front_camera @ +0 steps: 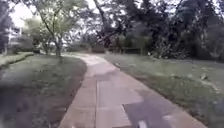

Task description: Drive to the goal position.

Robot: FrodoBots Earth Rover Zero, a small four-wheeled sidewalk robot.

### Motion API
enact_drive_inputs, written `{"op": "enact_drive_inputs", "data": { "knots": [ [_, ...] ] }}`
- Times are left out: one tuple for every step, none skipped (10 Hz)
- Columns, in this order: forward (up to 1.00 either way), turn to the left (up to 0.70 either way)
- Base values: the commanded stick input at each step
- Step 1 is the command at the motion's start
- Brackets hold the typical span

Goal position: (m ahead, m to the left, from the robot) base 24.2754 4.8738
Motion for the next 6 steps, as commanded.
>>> {"op": "enact_drive_inputs", "data": {
  "knots": [
    [1.00,0.00],
    [1.00,0.00],
    [1.00,0.00],
    [1.00,0.00],
    [1.00,0.00],
    [1.00,0.00]
  ]
}}
